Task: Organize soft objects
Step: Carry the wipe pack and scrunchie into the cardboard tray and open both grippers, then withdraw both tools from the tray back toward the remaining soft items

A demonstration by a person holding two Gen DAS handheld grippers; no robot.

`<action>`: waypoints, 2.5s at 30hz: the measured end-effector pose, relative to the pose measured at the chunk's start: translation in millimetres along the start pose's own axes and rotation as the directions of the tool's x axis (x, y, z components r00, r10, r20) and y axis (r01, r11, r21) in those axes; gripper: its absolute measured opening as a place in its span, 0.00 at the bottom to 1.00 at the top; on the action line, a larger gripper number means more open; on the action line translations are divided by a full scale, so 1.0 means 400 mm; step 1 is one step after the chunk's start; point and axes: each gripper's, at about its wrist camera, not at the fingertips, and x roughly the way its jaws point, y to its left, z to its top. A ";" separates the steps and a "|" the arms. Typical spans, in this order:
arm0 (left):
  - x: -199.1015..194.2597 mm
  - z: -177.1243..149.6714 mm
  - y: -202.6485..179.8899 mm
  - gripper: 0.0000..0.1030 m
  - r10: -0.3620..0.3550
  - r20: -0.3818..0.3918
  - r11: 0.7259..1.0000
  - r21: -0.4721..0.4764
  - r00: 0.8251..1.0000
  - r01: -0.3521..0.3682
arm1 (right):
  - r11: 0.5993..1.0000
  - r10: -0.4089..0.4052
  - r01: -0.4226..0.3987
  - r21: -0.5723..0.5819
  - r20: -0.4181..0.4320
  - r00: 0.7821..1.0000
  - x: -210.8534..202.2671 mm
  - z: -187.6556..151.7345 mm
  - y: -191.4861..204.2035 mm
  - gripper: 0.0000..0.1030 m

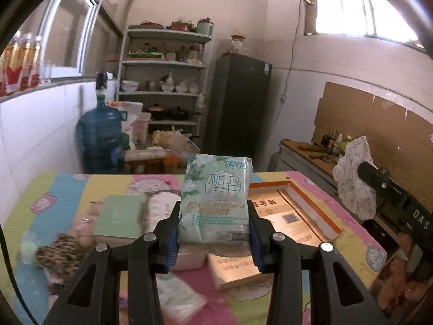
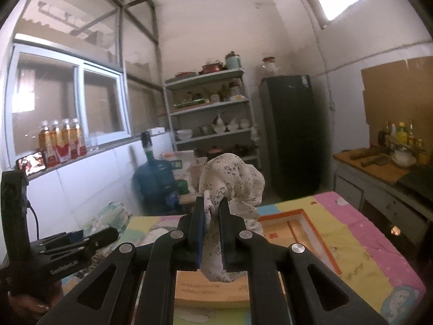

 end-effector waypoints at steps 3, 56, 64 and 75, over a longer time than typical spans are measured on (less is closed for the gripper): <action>0.046 -0.004 -0.026 0.42 -0.005 -0.026 1.000 -0.003 1.000 0.005 | 1.000 -0.013 0.013 0.021 -0.020 1.000 0.021 -0.007 -0.043 0.09; 0.375 -0.084 -0.142 0.72 -0.018 -0.270 1.000 -0.004 0.963 0.017 | 0.987 0.107 -0.061 0.147 -0.331 0.938 0.347 -0.155 -0.269 0.63; 0.236 -0.039 -0.122 0.72 -0.008 -0.087 1.000 0.025 0.996 0.011 | 0.988 0.095 -0.072 0.135 -0.171 0.981 0.218 -0.116 -0.206 0.64; 0.007 -0.008 0.026 0.86 0.142 0.113 0.989 0.027 0.983 -0.146 | 0.987 0.154 -0.152 0.058 -0.022 0.988 0.138 -0.110 0.004 0.72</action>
